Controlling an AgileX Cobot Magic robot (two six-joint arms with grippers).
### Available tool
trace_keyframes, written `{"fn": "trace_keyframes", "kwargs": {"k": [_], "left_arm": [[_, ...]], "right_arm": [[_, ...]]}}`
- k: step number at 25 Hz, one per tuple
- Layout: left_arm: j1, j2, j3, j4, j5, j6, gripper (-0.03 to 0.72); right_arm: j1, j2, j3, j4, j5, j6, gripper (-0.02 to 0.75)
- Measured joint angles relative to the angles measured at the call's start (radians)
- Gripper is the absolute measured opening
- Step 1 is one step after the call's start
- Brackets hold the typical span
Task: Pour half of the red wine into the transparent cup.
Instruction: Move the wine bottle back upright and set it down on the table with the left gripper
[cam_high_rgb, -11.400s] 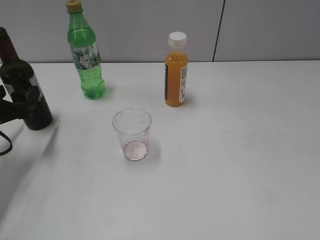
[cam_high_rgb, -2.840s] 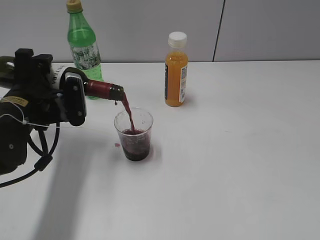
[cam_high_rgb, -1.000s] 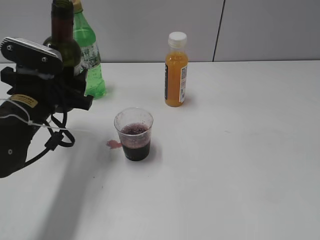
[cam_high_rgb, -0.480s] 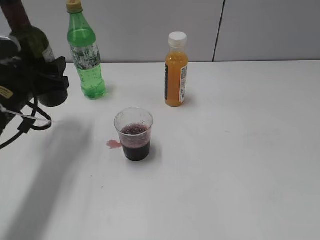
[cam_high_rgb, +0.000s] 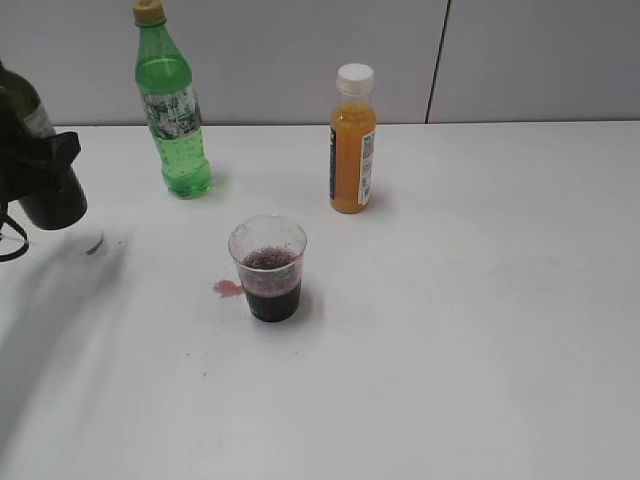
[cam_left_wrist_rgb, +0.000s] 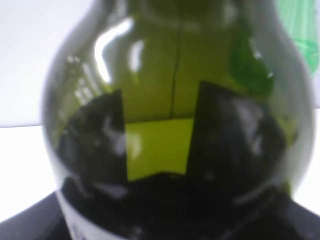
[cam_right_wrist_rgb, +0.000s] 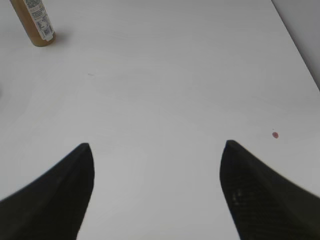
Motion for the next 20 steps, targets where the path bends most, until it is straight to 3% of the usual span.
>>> {"fn": "trace_keyframes", "kwargs": {"k": [7, 20], "left_arm": [[0.04, 0.099, -0.099, 0.044, 0.007, -0.019, 0.548], [0.041, 0.249, -0.247, 0.074, 0.004, -0.056, 0.548]], "right_arm": [[0.0, 0.0, 0.0, 0.0, 0.0, 0.001, 0.591], [0.0, 0.0, 0.0, 0.0, 0.0, 0.0, 0.589]]}}
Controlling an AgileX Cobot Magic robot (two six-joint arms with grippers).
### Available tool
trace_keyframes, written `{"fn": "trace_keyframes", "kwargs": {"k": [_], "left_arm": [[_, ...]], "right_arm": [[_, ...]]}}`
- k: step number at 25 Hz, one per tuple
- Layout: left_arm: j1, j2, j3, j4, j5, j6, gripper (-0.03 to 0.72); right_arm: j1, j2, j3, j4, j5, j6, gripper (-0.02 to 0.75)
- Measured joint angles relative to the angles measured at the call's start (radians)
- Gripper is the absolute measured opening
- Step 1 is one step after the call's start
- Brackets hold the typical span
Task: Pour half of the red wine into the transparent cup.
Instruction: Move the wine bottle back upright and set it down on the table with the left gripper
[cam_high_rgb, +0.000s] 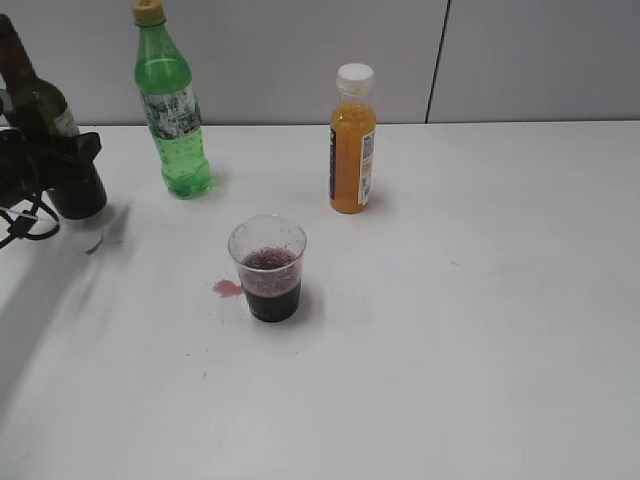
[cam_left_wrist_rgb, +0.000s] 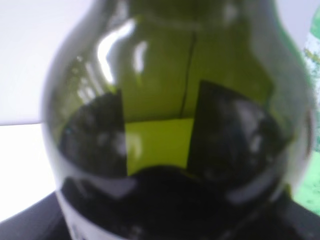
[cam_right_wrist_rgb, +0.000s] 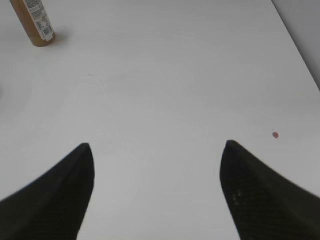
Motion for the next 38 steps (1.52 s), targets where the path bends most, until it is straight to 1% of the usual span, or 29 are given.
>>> {"fn": "trace_keyframes", "kwargs": {"k": [5, 12, 28, 38], "left_arm": [[0.0, 0.053, -0.043, 0.004, -0.004, 0.0, 0.548], [0.0, 0.058, -0.044, 0.007, 0.005, 0.041, 0.548], [0.0, 0.062, -0.045, 0.024, 0.01, 0.049, 0.548], [0.0, 0.059, 0.022, 0.031, -0.088, 0.049, 0.548]], "right_arm": [[0.0, 0.0, 0.0, 0.0, 0.0, 0.0, 0.589], [0.0, 0.0, 0.0, 0.0, 0.0, 0.0, 0.59], [0.0, 0.0, 0.0, 0.0, 0.0, 0.0, 0.589], [0.0, 0.0, 0.0, 0.0, 0.0, 0.0, 0.589]]}}
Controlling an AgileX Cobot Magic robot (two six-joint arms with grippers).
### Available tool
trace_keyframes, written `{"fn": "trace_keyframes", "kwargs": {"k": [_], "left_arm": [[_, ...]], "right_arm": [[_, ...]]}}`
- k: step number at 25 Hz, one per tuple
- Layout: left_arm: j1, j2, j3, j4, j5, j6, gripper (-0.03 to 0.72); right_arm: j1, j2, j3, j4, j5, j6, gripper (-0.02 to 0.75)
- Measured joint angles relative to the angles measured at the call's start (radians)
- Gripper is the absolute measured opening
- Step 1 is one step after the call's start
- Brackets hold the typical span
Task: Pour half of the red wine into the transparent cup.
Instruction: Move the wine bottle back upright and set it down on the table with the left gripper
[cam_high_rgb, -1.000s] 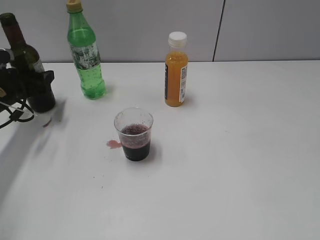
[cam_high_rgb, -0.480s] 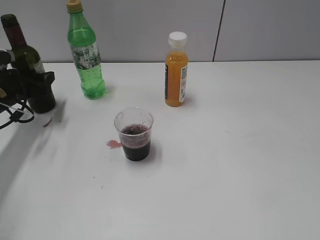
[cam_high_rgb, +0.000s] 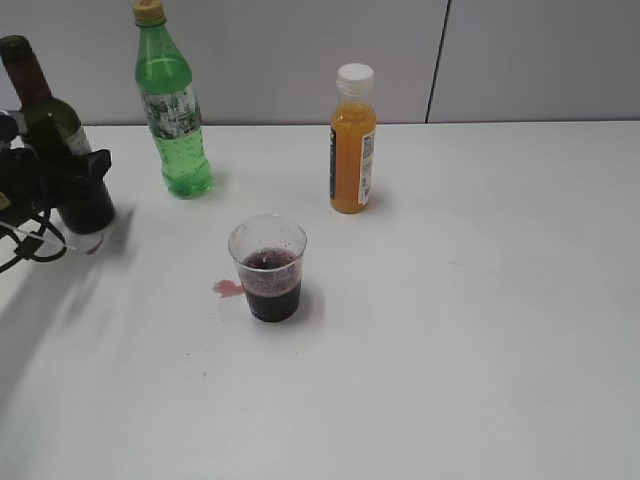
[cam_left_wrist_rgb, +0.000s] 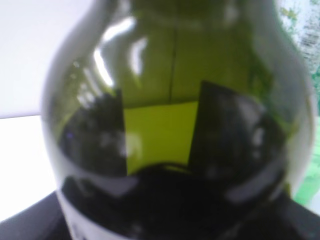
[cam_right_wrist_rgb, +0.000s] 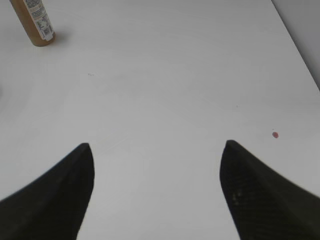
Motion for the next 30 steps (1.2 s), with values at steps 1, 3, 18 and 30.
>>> {"fn": "trace_keyframes", "kwargs": {"k": [1, 3, 18, 30], "left_arm": [[0.0, 0.0, 0.003, 0.0, -0.004, 0.0, 0.554], [0.0, -0.002, 0.004, 0.0, -0.024, 0.001, 0.595], [0.0, -0.144, 0.116, -0.036, -0.053, 0.001, 0.683], [0.0, -0.437, 0.24, -0.012, 0.244, 0.001, 0.679]], "right_arm": [[0.0, 0.0, 0.0, 0.0, 0.0, 0.0, 0.589], [0.0, 0.0, 0.0, 0.0, 0.0, 0.0, 0.589], [0.0, 0.0, 0.0, 0.0, 0.0, 0.001, 0.59], [0.0, 0.0, 0.0, 0.0, 0.0, 0.0, 0.589]]}}
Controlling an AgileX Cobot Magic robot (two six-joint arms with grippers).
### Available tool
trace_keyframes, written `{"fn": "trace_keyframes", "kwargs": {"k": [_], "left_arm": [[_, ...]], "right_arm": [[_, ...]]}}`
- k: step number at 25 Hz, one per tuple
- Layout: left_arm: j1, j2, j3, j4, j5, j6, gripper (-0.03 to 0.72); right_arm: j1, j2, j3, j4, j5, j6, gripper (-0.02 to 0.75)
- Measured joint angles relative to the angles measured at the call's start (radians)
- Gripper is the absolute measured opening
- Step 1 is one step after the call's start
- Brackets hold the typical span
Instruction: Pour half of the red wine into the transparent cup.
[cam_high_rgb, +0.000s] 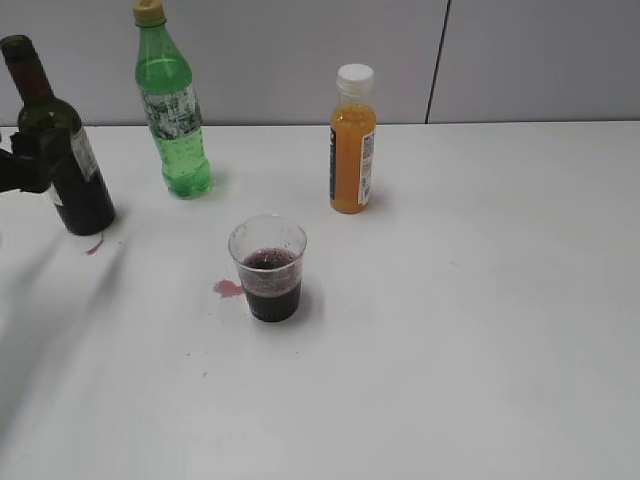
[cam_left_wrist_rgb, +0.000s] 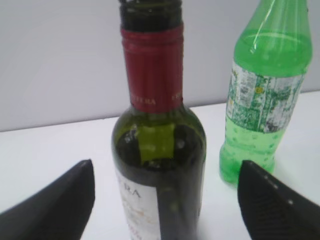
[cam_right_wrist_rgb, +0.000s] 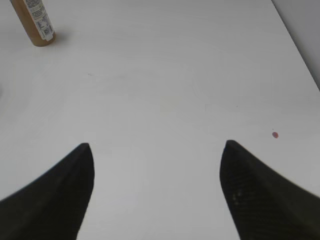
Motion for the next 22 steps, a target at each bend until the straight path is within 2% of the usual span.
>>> {"fn": "trace_keyframes", "kwargs": {"k": [7, 15, 19, 22], "left_arm": [[0.0, -0.349, -0.009, -0.014, 0.595, -0.008, 0.669], [0.0, -0.649, -0.129, -0.202, 1.41, -0.01, 0.659], [0.0, -0.744, -0.142, -0.243, 1.681, 0.024, 0.65], [0.0, -0.823, -0.142, -0.251, 1.788, 0.033, 0.645]], "right_arm": [[0.0, 0.0, 0.0, 0.0, 0.0, 0.001, 0.59], [0.0, 0.0, 0.0, 0.0, 0.0, 0.001, 0.59], [0.0, 0.0, 0.0, 0.0, 0.0, 0.001, 0.59], [0.0, 0.0, 0.0, 0.0, 0.0, 0.0, 0.589]]}}
